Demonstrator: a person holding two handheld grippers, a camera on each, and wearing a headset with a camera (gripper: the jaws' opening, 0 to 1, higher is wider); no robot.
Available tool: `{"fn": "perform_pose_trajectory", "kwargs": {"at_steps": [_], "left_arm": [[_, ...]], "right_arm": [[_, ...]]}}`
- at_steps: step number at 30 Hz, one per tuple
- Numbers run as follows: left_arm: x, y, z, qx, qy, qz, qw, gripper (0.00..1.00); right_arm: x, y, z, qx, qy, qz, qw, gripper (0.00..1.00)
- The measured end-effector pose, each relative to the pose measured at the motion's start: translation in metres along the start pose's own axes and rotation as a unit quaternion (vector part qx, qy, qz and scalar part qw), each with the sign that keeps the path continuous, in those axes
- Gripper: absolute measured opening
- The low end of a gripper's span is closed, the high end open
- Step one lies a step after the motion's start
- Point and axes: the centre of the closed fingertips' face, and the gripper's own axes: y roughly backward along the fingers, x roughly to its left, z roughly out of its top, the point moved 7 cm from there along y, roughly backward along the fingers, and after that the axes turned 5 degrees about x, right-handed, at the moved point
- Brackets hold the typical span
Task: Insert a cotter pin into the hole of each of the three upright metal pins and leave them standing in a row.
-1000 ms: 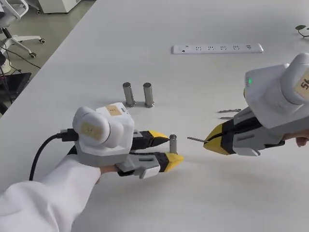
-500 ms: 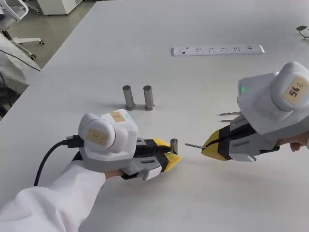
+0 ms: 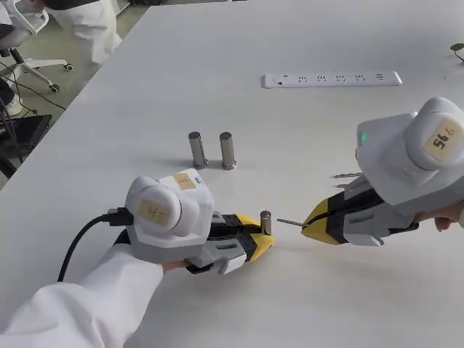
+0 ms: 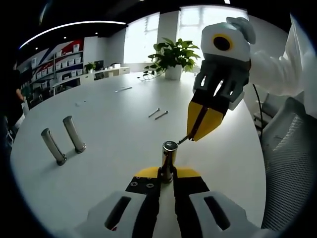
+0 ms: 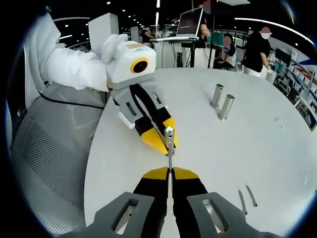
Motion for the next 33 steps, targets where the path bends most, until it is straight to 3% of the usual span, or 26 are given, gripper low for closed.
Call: {"fn": "perform_pose_trajectory", "kwargs": {"at_steps": [12, 18, 33], "left_arm": [[0.000, 0.000, 0.000, -0.002, 0.003, 0.003, 1.0000, 0.07], [0.000, 0.000, 0.000, 0.000, 0.001, 0.002, 1.0000, 0.07], [0.000, -0.001, 0.001, 0.003, -0.005, 0.001, 1.0000, 0.07]], "right_arm": [[0.002, -0.005, 0.003, 0.015, 0.012, 0.004, 0.9998, 0.00], [-0.002, -0.003, 0.007, 0.011, 0.004, 0.000, 0.9999, 0.00], [-0.005, -0.004, 0.018, 0.012, 0.024, 0.000, 0.9996, 0.00]]}}
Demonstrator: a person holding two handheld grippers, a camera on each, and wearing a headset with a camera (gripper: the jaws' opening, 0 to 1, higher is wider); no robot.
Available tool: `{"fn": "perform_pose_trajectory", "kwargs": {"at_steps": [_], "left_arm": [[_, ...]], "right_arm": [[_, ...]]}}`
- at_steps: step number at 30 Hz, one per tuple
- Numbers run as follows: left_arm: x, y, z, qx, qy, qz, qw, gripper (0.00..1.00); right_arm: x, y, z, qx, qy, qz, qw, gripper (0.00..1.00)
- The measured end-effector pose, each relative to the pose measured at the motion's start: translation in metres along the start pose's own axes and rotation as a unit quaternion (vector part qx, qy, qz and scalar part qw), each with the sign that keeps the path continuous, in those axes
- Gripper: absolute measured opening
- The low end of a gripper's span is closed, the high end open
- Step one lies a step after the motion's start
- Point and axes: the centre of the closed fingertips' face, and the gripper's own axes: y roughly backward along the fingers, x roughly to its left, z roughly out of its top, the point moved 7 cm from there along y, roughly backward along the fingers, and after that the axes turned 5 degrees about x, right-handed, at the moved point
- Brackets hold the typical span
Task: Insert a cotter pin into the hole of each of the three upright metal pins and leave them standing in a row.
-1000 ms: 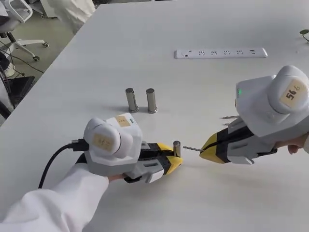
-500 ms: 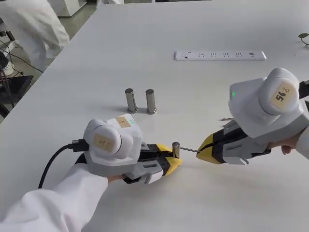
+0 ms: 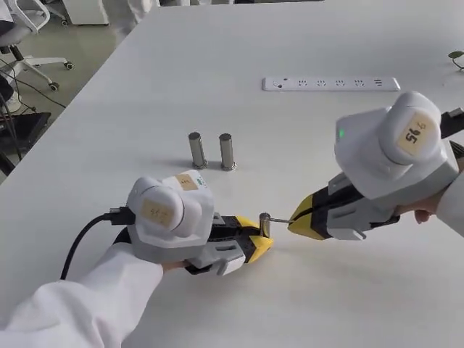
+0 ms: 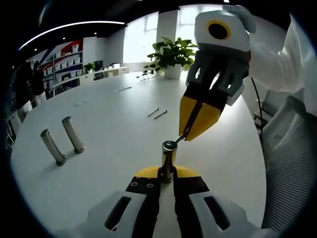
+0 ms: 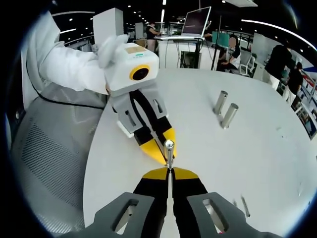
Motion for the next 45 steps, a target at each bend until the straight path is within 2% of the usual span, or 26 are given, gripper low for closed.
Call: {"fn": "perform_pose_trajectory", "kwargs": {"at_steps": [22, 26, 31, 36, 42, 45], "left_arm": [[-0.001, -0.007, 0.004, 0.000, -0.007, -0.007, 1.0000, 0.07], [-0.001, -0.007, 0.004, 0.002, -0.009, -0.006, 0.9999, 0.07], [-0.002, -0.007, 0.004, 0.005, -0.014, -0.006, 0.9999, 0.07], [-0.002, -0.007, 0.004, 0.006, -0.016, -0.006, 0.9998, 0.07], [-0.004, -0.006, 0.003, 0.006, -0.015, -0.003, 0.9999, 0.08], [-0.003, -0.005, 0.001, 0.006, -0.017, 0.001, 0.9998, 0.10]], "right_arm": [[-0.008, -0.012, 0.009, 0.003, 0.011, 0.010, 0.9999, 0.00], [-0.007, -0.011, 0.012, 0.009, 0.033, 0.011, 0.9993, 0.00], [-0.007, -0.011, 0.015, 0.024, 0.083, 0.011, 0.9962, 0.00], [-0.006, -0.011, 0.016, 0.031, 0.104, 0.013, 0.9940, 0.00], [-0.004, -0.010, 0.016, 0.028, 0.109, 0.016, 0.9935, 0.00], [-0.002, -0.009, 0.018, 0.015, 0.105, 0.016, 0.9942, 0.02]]}}
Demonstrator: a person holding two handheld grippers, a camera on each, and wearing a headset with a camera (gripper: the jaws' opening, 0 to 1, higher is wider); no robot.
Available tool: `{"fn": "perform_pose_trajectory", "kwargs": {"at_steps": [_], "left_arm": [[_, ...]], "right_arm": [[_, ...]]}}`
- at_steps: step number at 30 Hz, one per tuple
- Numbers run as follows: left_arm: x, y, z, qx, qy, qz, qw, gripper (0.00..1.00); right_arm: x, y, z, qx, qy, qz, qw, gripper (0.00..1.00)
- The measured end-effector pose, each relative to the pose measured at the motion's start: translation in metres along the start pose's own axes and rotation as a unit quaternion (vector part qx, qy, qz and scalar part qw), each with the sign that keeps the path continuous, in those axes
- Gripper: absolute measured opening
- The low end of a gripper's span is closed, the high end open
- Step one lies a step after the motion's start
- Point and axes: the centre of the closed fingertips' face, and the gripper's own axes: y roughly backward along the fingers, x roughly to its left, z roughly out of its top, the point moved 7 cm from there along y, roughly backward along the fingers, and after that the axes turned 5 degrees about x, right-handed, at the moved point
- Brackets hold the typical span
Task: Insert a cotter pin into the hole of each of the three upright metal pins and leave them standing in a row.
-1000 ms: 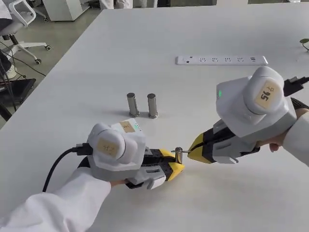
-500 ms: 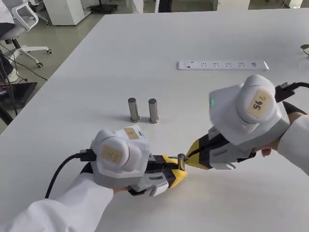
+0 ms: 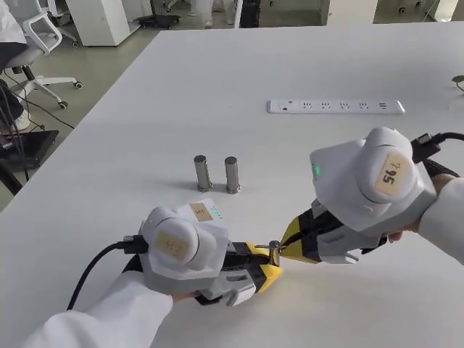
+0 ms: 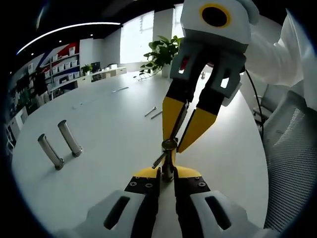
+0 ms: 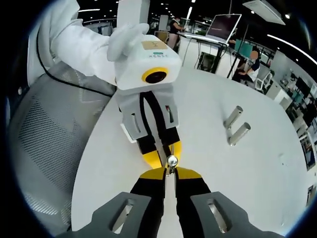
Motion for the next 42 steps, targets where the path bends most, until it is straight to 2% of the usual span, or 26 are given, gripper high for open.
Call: {"fn": "perform_pose_trajectory", "kwargs": {"at_steps": [2, 5, 7, 12, 17, 20, 25, 30, 33, 39, 42], "left_arm": [[0.001, 0.001, -0.001, -0.001, 0.002, 0.002, 1.0000, 0.17], [0.002, 0.005, -0.001, -0.004, 0.006, 0.002, 1.0000, 0.26], [0.003, 0.008, -0.002, -0.004, 0.009, 0.001, 0.9999, 0.29], [0.001, 0.016, -0.012, 0.010, 0.018, -0.017, 0.9996, 0.35], [0.000, 0.028, -0.019, -0.003, 0.038, -0.022, 0.9990, 0.59], [0.000, 0.037, -0.021, -0.011, 0.055, -0.026, 0.9981, 0.70], [0.002, 0.048, -0.024, -0.007, 0.058, -0.029, 0.9979, 0.87], [0.003, 0.060, -0.027, -0.008, 0.068, -0.028, 0.9973, 0.92], [0.003, 0.066, -0.028, -0.008, 0.074, -0.026, 0.9969, 0.98], [-0.001, 0.077, -0.029, -0.018, 0.086, -0.031, 0.9957, 0.99], [0.000, 0.079, -0.030, -0.010, 0.085, -0.024, 0.9960, 0.99]], "right_arm": [[0.001, 0.001, 0.001, -0.006, -0.004, 0.000, 1.0000, 0.08], [0.002, 0.001, 0.002, -0.010, -0.008, 0.000, 0.9999, 0.11], [0.003, 0.001, 0.003, -0.017, -0.009, 0.003, 0.9998, 0.14], [0.003, 0.000, 0.001, -0.021, -0.018, -0.001, 0.9996, 0.18], [0.003, 0.001, -0.003, -0.036, -0.039, 0.001, 0.9986, 0.19], [0.004, 0.001, -0.005, -0.039, -0.049, 0.001, 0.9980, 0.19], [0.006, -0.001, -0.008, -0.047, -0.066, 0.003, 0.9967, 0.19], [0.010, -0.003, -0.010, -0.056, -0.083, 0.006, 0.9950, 0.19], [0.013, -0.005, -0.012, -0.061, -0.091, 0.009, 0.9939, 0.19], [0.017, -0.010, -0.013, -0.072, -0.107, 0.012, 0.9915, 0.18], [0.018, -0.014, -0.014, -0.078, -0.114, 0.011, 0.9904, 0.18]]}}
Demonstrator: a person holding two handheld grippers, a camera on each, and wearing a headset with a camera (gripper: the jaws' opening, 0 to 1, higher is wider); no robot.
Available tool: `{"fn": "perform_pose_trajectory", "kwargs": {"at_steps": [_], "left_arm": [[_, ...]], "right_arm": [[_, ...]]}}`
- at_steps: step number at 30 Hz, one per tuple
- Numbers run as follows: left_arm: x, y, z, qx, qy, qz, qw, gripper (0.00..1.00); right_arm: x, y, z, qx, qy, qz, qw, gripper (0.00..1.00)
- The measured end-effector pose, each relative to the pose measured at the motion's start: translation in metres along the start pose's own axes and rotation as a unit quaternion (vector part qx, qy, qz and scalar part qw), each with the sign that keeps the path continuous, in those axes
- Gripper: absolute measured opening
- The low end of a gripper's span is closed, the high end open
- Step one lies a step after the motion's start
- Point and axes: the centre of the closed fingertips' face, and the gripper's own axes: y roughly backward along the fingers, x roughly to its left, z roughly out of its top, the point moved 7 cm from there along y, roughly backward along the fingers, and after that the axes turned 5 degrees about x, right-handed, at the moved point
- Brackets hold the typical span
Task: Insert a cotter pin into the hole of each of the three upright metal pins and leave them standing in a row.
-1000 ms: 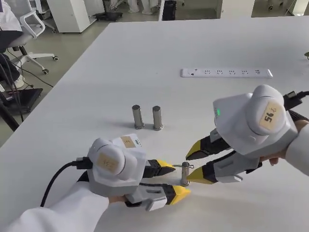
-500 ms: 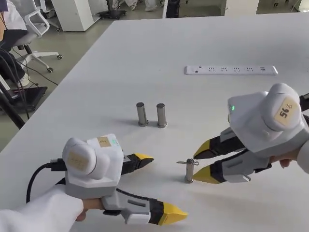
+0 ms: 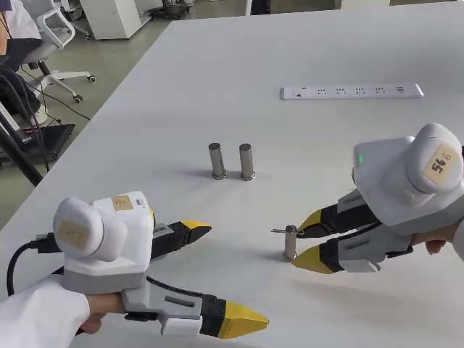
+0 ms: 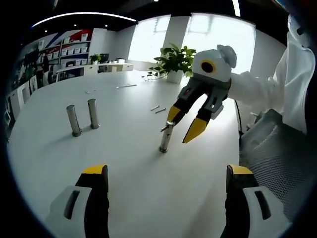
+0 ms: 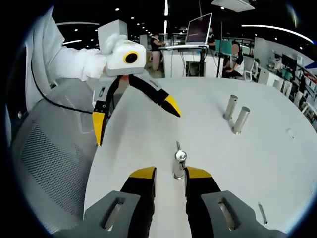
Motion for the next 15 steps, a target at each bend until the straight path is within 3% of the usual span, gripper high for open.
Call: {"fn": "perform_pose_trajectory", "kwargs": {"at_steps": [4, 9, 15], "left_arm": [[0.0027, 0.0031, -0.0011, 0.011, -0.011, 0.015, 0.9998, 0.99], [0.0053, 0.0042, -0.0038, 0.017, 0.001, 0.018, 0.9997, 0.99], [0.0042, 0.0075, 0.0022, 0.012, 0.001, 0.024, 0.9996, 0.99]], "right_arm": [[-0.0022, -0.0019, -0.0016, 0.000, -0.008, -0.005, 1.0000, 0.16], [-0.0055, -0.0015, -0.0018, -0.008, -0.016, -0.005, 0.9998, 0.13], [-0.0066, -0.0057, -0.0051, -0.007, -0.014, -0.011, 0.9998, 0.13]]}}
